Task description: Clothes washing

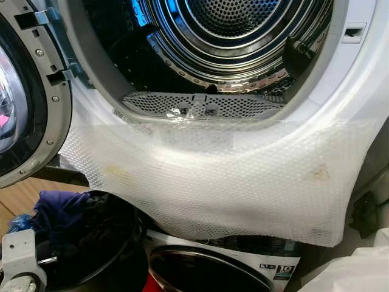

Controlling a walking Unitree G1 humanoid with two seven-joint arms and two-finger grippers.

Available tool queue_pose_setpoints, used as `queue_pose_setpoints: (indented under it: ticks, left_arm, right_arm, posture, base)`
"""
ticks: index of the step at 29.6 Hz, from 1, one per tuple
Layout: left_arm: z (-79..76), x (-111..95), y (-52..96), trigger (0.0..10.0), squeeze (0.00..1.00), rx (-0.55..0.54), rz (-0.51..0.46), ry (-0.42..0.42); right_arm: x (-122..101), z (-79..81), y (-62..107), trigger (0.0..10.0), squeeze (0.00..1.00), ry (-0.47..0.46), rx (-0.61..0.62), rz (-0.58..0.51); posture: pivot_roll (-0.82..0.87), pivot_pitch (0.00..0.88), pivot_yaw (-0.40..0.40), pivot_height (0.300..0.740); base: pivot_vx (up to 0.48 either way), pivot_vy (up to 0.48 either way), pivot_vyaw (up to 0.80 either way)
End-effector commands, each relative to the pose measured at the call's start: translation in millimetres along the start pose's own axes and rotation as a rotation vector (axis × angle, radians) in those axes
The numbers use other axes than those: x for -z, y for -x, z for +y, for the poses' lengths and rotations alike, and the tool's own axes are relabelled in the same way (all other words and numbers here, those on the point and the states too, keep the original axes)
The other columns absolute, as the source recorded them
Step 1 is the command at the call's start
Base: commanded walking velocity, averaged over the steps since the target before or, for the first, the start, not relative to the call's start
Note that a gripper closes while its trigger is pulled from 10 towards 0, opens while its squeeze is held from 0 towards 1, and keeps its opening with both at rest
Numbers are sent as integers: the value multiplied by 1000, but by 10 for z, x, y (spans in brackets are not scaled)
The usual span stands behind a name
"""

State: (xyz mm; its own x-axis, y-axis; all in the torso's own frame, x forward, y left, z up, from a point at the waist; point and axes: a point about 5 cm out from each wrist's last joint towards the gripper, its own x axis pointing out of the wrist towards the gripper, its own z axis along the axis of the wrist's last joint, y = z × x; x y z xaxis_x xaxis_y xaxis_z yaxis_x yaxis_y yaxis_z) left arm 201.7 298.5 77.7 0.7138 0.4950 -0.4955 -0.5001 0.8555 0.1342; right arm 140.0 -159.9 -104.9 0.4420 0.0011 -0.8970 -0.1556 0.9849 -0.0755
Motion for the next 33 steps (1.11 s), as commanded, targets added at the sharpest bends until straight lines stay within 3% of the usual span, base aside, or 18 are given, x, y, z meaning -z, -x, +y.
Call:
queue_pose_setpoints:
  ticks: [1,10,12,14,24,25,26,33]
  left_arm:
    - [27,69,-30,10000,0,-8,34,38]
    - [22,74,-45,10000,0,-7,38,42]
    - [9,98,-55,10000,0,-3,58,87]
    - [-12,255,-54,10000,0,17,140,152]
    - [-68,334,-69,10000,0,23,176,200]
    - [-70,330,-72,6824,0,23,175,203]
    - [-67,323,-80,0,0,16,171,211]
    - [-80,291,-103,0,0,21,152,212]
  right_arm:
    - [-54,40,-6,10000,0,-5,-9,-23]
    - [-54,40,-6,10000,0,-5,-9,-24]
    - [-57,29,-5,10000,0,-4,-7,-26]
    - [34,-19,7,10000,0,8,-2,-3]
    - [83,-55,16,10000,0,22,1,9]
    - [88,-58,17,10000,0,23,1,10]
    - [98,-62,19,10000,0,25,2,12]
    - [127,-52,22,10000,0,29,0,21]
  posture:
    - [233,0,85,740]
    - [233,0,85,740]
    - [227,0,82,740]
    - [222,0,73,740]
    - [210,0,65,740]
    - [210,0,65,740]
    - [208,0,64,740]
    - [203,0,66,740]
  base:
    - [0,0,0]
    - [0,0,0]
    - [0,0,0]
    - [0,0,0]
    - [0,0,0]
    - [0,0,0]
    - [0,0,0]
    - [0,0,0]
